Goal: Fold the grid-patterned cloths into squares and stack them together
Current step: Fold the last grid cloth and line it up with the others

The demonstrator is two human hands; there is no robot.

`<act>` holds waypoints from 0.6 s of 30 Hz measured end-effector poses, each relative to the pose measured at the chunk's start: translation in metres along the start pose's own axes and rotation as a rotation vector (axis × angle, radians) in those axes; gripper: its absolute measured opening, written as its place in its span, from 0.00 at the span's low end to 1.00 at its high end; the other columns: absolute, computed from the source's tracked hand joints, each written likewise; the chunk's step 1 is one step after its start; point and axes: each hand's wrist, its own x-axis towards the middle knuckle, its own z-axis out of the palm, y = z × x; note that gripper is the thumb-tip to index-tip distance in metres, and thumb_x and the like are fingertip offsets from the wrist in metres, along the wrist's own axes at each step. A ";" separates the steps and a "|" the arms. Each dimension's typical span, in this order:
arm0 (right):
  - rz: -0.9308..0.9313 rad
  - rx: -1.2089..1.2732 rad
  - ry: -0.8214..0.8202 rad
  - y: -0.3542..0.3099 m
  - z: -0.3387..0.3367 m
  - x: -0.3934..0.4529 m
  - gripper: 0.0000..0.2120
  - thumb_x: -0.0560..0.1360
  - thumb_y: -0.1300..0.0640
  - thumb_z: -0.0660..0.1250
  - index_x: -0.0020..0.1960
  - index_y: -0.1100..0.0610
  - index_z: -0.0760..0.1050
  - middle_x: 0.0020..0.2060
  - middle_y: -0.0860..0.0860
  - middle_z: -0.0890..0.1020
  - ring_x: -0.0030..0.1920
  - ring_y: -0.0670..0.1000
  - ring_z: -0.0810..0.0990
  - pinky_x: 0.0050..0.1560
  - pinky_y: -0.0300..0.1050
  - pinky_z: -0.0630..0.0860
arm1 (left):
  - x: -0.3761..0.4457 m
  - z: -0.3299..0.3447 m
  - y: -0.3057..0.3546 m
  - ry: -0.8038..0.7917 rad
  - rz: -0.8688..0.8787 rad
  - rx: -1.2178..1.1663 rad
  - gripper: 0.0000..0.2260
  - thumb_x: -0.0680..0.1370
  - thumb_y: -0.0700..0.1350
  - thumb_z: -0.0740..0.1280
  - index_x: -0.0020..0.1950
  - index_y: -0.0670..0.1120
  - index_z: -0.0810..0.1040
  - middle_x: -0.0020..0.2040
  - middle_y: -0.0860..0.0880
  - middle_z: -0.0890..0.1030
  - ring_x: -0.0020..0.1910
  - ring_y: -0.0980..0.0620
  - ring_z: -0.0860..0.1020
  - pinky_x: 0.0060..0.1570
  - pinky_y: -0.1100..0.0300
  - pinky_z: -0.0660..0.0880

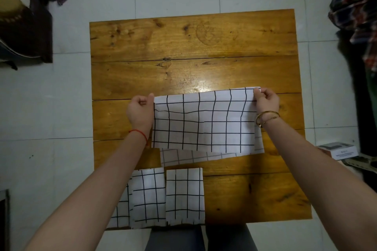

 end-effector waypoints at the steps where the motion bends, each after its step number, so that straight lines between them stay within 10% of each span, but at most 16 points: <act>1: -0.002 0.003 0.006 -0.002 0.001 -0.001 0.13 0.76 0.60 0.64 0.35 0.52 0.68 0.30 0.49 0.68 0.31 0.46 0.66 0.35 0.37 0.68 | -0.004 -0.001 -0.003 0.002 0.008 -0.002 0.11 0.77 0.51 0.67 0.41 0.45 0.75 0.37 0.50 0.77 0.37 0.52 0.75 0.41 0.59 0.75; 9: -0.057 -0.117 -0.018 -0.003 -0.006 0.003 0.10 0.75 0.60 0.66 0.55 0.58 0.68 0.34 0.45 0.68 0.33 0.41 0.67 0.31 0.25 0.68 | -0.037 0.002 -0.034 -0.144 -0.125 0.055 0.12 0.75 0.52 0.70 0.47 0.45 0.72 0.36 0.52 0.73 0.35 0.55 0.72 0.32 0.64 0.68; 14: -0.157 -0.467 -0.026 0.001 -0.010 0.003 0.24 0.73 0.58 0.70 0.66 0.60 0.66 0.57 0.55 0.75 0.52 0.52 0.75 0.54 0.43 0.72 | -0.048 -0.001 -0.045 -0.218 -0.068 0.131 0.21 0.72 0.47 0.75 0.60 0.43 0.72 0.39 0.51 0.76 0.39 0.54 0.76 0.41 0.61 0.76; 18: -0.633 -0.986 -0.018 0.001 -0.005 -0.016 0.23 0.73 0.58 0.64 0.67 0.60 0.66 0.61 0.59 0.71 0.61 0.59 0.69 0.60 0.54 0.69 | -0.055 0.001 -0.049 -0.131 0.297 0.450 0.27 0.71 0.44 0.74 0.67 0.44 0.69 0.56 0.46 0.75 0.57 0.47 0.72 0.55 0.54 0.74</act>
